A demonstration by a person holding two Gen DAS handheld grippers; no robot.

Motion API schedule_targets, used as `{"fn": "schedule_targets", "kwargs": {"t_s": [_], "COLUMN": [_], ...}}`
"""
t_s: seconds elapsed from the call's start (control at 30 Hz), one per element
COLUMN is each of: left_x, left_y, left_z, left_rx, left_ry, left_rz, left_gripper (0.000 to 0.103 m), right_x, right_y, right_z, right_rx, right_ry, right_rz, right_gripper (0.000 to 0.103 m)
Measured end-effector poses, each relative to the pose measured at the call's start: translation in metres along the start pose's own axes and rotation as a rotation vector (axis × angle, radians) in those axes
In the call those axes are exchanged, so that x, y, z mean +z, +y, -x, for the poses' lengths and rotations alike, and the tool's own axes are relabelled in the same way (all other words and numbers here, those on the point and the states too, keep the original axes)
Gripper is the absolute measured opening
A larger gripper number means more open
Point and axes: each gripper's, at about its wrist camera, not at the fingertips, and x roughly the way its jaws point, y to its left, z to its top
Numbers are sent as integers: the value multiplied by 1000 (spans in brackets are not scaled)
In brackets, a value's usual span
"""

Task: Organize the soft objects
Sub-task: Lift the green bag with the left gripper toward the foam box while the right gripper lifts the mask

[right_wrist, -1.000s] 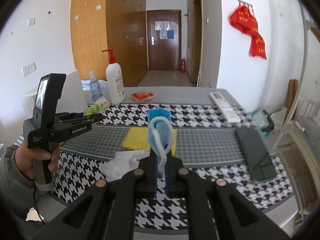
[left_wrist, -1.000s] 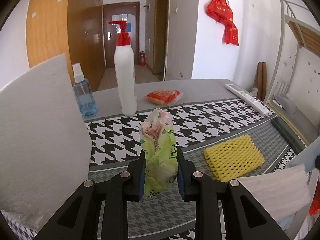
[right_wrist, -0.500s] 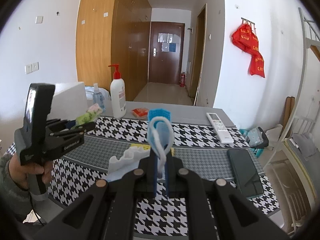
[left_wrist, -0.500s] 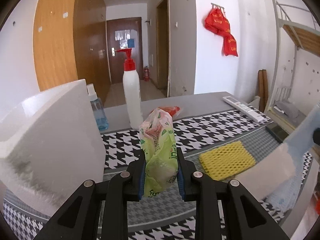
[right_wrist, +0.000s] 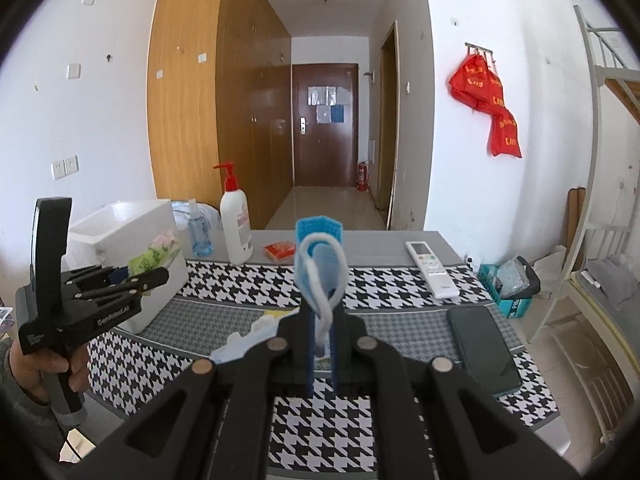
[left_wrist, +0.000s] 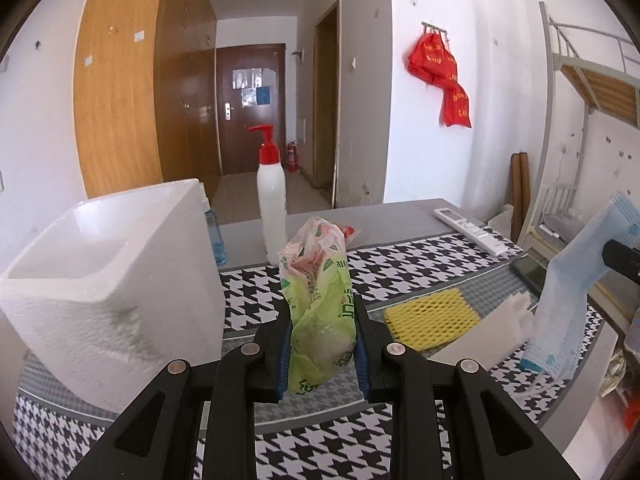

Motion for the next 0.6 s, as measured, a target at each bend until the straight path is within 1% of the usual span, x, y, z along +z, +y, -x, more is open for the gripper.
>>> {"fn": "schedule_targets", "kwargs": {"t_s": [0.17,0.37,0.6], "left_x": [-1,0,0], "left_y": [1,3,8], "left_z": [10,20,30], "left_rx": [2,5,-5], "left_ry": [-11,-29,-45], "left_rz": [-3,-5,-15], "left_gripper": [27,27,27], "right_x": [1,3,-1], "right_y": [2,7,13], "right_z": [6,11,0], "right_rx": [13,18,21], "right_ry": [-20,-39,-23], "right_rz": [-20,-15,-32], "right_gripper": [8,8,8]}}
